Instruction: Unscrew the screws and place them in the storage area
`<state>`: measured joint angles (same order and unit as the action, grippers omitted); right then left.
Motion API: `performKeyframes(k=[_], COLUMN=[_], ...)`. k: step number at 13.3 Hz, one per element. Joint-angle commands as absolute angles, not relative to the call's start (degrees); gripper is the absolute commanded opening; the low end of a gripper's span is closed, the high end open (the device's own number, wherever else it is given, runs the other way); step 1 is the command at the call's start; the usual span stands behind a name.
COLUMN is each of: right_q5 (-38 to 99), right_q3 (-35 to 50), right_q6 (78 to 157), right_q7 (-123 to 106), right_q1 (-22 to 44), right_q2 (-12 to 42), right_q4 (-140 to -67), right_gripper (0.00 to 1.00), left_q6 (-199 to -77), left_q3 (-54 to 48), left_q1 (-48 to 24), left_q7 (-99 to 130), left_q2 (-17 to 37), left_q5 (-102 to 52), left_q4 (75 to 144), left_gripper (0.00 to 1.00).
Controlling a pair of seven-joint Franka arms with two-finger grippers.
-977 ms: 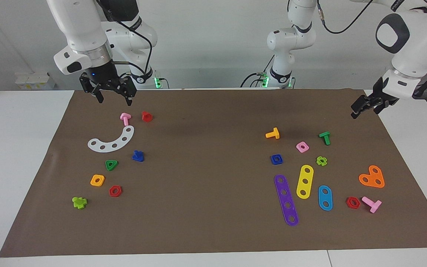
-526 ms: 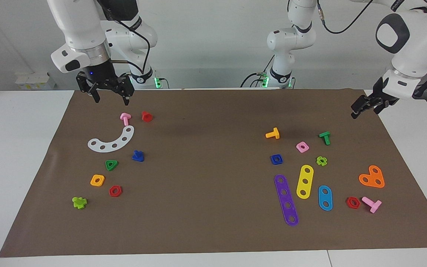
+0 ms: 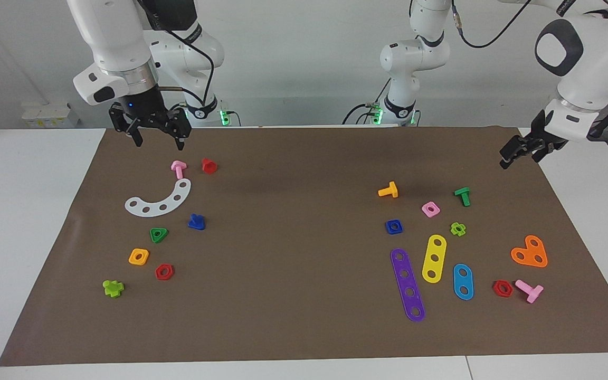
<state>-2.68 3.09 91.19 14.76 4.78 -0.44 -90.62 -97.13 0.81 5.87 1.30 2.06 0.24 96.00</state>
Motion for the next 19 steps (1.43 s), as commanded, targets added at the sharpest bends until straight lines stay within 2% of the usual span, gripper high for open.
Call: performKeyframes(k=[1,4,19], right_q5=[-1.9,0.5,-0.7], right_q3=[3.5,3.3,3.3], right_q6=[90.9,91.1,93.7], right_q7=[12.0,5.3,3.4], right_q1=[3.9,2.7,2.8], right_q2=[-1.1,-1.5,-2.2], right_q4=[-91.9,-92.4,-94.5], right_gripper=[1.0,1.0,1.0], left_q6=[-98.3,-98.3,-98.3], left_q3=[0.6,0.6,0.6], left_q1=[6.2,6.2,6.2], left_q7=[1.6,1.6,1.6], left_q2=[0.4,0.4,0.4], left_q5=[1.3,1.3,1.3], left_q4=[98.0,98.0,98.0], left_gripper=[1.0,1.0,1.0])
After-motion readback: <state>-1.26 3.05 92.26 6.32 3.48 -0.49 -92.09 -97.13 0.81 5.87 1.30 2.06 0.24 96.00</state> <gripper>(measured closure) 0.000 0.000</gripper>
